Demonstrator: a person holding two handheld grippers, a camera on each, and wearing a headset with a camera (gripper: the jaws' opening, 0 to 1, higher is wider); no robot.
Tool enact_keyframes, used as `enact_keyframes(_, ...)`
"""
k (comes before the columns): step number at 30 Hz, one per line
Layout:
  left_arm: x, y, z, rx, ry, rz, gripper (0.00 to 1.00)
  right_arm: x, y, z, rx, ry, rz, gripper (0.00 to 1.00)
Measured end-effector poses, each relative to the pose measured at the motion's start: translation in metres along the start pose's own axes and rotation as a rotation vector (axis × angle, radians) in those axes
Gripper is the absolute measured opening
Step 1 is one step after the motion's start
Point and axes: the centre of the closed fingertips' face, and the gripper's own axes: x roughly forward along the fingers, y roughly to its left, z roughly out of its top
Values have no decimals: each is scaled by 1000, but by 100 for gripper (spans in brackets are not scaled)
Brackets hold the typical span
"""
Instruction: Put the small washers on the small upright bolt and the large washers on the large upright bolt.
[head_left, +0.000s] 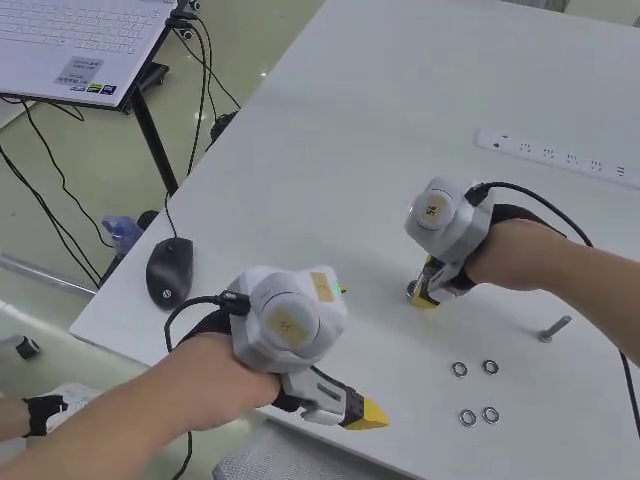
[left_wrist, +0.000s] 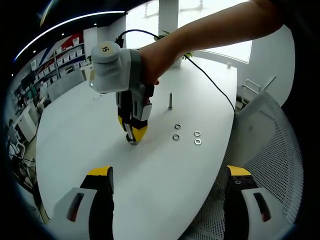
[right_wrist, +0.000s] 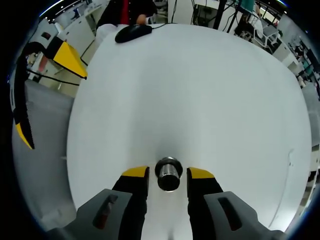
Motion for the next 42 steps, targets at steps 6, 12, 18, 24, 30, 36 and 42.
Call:
enact_keyframes(6, 0, -1, 1, 5, -1, -2, 92, -12, -4, 6, -6, -36, -15, 34)
enact_keyframes(12, 2, 0, 4, 12, -4, 8, 95, -29, -8, 7, 2, -73, -34, 35)
enact_keyframes(18, 3, -2, 4, 15, 3, 2, 95, -36, -10, -3, 1, -85, -46, 35)
enact_keyframes(24, 3, -4, 2, 15, 11, -1, 94, -51, -5, -13, -6, -95, -60, 35)
enact_keyframes(30, 4, -6, 2, 19, 15, -2, 93, -58, -1, -33, 12, -105, -73, 35)
enact_keyframes(36, 5, -6, 2, 25, 20, -1, 93, -62, 9, -55, 35, -95, -75, 35)
enact_keyframes(42, 6, -6, 2, 27, 24, -6, 93, -69, 15, -69, 49, -95, -80, 35)
